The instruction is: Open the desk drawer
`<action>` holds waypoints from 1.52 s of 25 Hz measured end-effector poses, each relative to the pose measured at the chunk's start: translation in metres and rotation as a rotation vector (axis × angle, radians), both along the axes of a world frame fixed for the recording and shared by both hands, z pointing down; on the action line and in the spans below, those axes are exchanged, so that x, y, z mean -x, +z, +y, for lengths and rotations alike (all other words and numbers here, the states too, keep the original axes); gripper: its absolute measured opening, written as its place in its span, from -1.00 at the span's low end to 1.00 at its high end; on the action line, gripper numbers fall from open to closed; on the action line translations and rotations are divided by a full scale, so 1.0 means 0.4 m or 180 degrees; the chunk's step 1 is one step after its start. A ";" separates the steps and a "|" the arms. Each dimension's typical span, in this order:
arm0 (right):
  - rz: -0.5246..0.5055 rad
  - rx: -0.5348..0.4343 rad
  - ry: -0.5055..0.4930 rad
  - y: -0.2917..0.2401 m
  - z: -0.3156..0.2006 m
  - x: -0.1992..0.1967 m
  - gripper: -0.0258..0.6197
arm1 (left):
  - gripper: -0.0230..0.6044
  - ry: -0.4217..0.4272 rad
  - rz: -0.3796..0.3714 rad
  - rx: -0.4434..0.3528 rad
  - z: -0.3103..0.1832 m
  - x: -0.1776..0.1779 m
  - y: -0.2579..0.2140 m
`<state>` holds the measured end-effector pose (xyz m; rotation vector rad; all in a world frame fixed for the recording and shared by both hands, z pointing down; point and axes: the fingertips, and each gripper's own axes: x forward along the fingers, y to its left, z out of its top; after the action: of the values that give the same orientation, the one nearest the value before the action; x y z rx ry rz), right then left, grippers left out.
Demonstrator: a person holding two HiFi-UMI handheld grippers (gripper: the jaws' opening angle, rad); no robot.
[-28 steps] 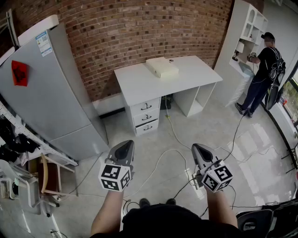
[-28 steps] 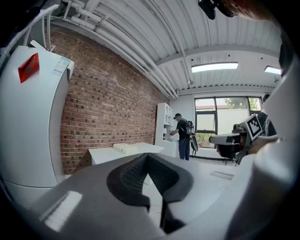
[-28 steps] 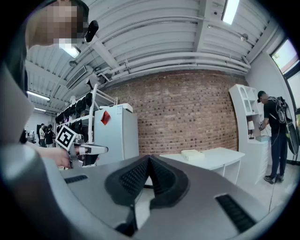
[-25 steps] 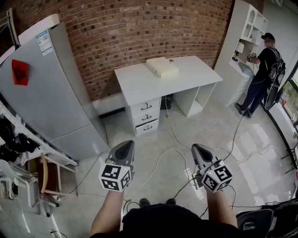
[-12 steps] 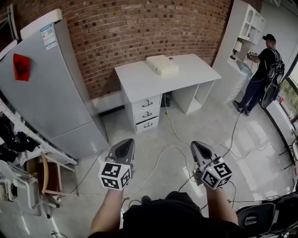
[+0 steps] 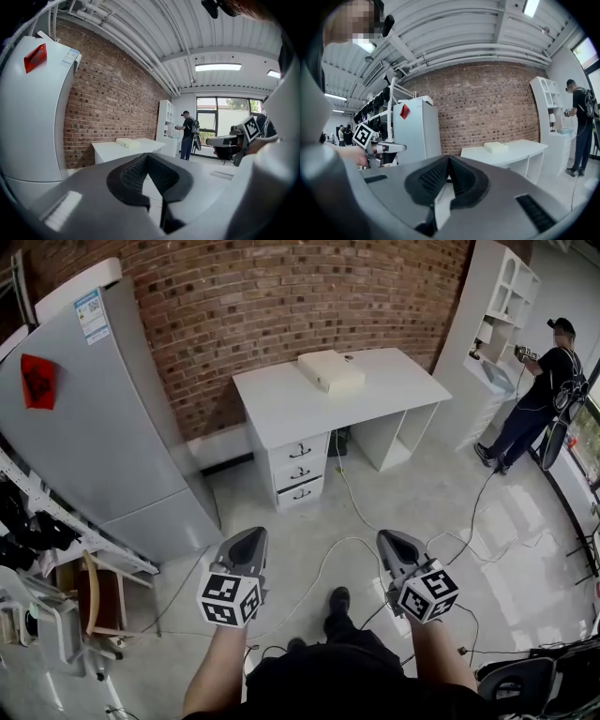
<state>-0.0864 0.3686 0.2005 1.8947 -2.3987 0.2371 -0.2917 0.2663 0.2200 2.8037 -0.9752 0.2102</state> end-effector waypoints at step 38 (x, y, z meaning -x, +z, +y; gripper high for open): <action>-0.0192 0.0584 -0.0619 0.239 -0.674 -0.437 -0.90 | -0.92 -0.0097 -0.0466 0.0589 -0.638 -0.495 0.217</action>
<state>0.0882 0.0988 0.2959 1.5877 -2.4809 0.4881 -0.0938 0.0113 0.3067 2.6335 -0.9734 0.4820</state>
